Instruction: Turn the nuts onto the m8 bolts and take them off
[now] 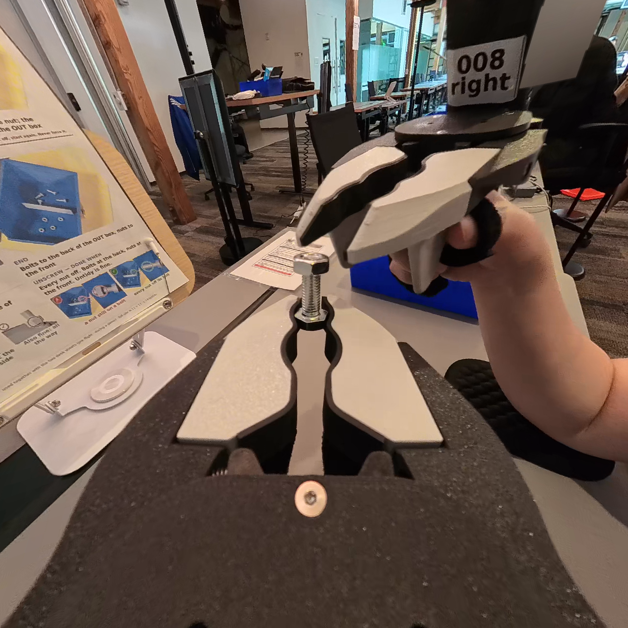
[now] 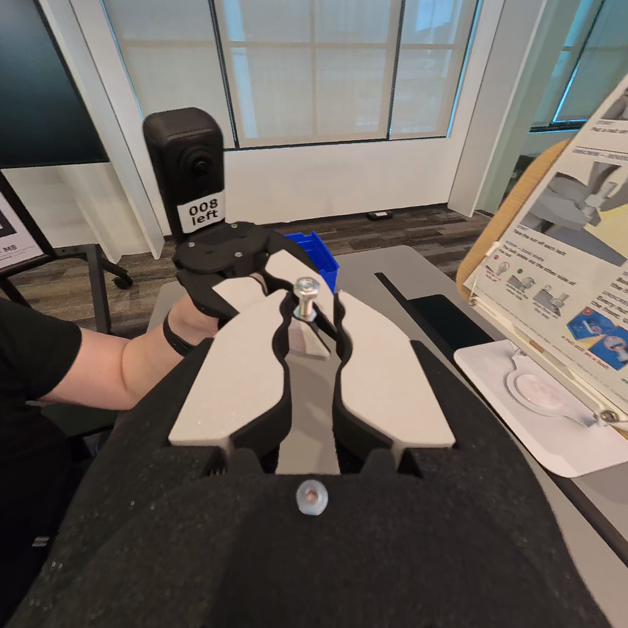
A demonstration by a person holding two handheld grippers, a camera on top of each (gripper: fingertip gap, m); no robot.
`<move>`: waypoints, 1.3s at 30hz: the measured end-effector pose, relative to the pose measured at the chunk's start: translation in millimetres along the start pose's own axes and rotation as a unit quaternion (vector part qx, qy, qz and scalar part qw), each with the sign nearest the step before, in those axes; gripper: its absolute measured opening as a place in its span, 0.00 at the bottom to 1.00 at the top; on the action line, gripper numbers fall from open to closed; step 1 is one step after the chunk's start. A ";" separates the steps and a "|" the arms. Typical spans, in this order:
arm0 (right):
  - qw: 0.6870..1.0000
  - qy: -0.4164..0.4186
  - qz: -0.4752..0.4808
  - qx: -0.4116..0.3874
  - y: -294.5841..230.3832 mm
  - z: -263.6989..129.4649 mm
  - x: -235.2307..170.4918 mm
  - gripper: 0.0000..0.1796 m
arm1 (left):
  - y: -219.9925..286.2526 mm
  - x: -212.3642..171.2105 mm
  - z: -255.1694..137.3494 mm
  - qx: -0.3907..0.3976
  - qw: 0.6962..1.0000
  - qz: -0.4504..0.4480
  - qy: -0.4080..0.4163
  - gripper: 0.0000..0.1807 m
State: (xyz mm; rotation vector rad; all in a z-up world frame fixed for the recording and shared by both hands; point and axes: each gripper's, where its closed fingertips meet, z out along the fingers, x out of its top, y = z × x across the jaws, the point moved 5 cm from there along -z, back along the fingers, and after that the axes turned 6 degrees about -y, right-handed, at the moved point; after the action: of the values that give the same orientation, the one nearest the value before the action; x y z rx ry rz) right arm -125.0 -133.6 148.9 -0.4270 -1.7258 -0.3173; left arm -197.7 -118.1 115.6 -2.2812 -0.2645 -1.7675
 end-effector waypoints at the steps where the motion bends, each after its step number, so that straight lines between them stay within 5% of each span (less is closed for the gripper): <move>1: 1.000 -0.003 -0.005 0.001 -2.8 2.8 0.2 0.13 | 1.1 -0.1 0.9 -0.002 1.000 0.000 0.000 0.06; 39: 1.000 0.002 0.024 0.007 5.7 -3.6 -1.6 0.13 | 3.2 2.3 -1.7 -0.003 1.000 0.002 0.004 0.06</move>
State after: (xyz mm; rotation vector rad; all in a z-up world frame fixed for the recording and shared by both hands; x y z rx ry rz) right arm -119.0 -130.2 147.9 -0.4568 -1.7093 -0.2712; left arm -197.8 -121.6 118.0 -2.2776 -0.2539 -1.7781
